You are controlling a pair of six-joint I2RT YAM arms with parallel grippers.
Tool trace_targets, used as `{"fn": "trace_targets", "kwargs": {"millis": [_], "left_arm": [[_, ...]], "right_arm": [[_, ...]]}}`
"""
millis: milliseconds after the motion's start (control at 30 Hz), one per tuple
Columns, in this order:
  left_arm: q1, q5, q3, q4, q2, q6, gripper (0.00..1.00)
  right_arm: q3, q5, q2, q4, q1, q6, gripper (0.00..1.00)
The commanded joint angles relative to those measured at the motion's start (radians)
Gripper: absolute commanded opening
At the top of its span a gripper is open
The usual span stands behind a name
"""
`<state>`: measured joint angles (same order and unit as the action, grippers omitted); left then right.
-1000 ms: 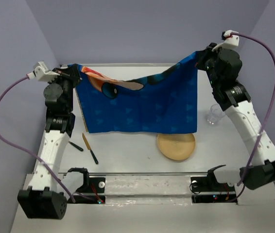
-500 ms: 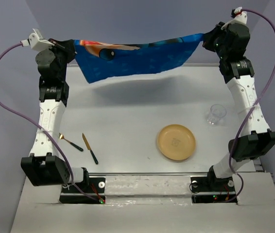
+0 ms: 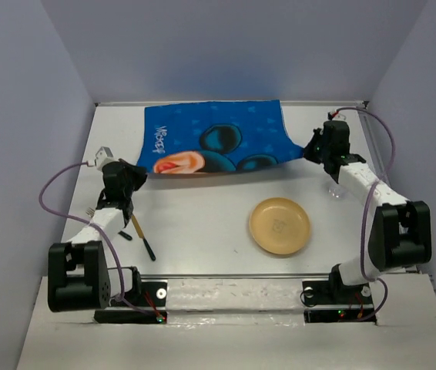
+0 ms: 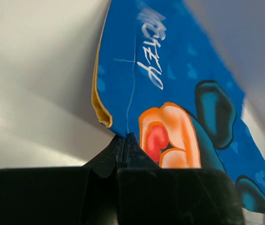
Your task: Set the dinner table for one person
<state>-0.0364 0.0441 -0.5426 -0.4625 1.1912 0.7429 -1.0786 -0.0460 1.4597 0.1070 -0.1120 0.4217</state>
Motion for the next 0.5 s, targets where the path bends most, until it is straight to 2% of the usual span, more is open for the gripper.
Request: {"fn": "trace_targets", "kwargs": {"millis": [0, 133, 467], "left_arm": [[-0.007, -0.026, 0.066, -0.185, 0.068, 0.038, 0.0], [-0.007, 0.006, 0.119, -0.238, 0.108, 0.059, 0.0], [-0.005, 0.0, 0.262, -0.283, 0.024, 0.047, 0.04]], "right_arm": [[0.092, -0.025, 0.024, -0.141, 0.011, 0.035, 0.0], [0.18, -0.02, 0.034, -0.178, 0.011, 0.049, 0.0], [0.379, -0.026, -0.015, -0.216, 0.011, 0.084, 0.0]]}}
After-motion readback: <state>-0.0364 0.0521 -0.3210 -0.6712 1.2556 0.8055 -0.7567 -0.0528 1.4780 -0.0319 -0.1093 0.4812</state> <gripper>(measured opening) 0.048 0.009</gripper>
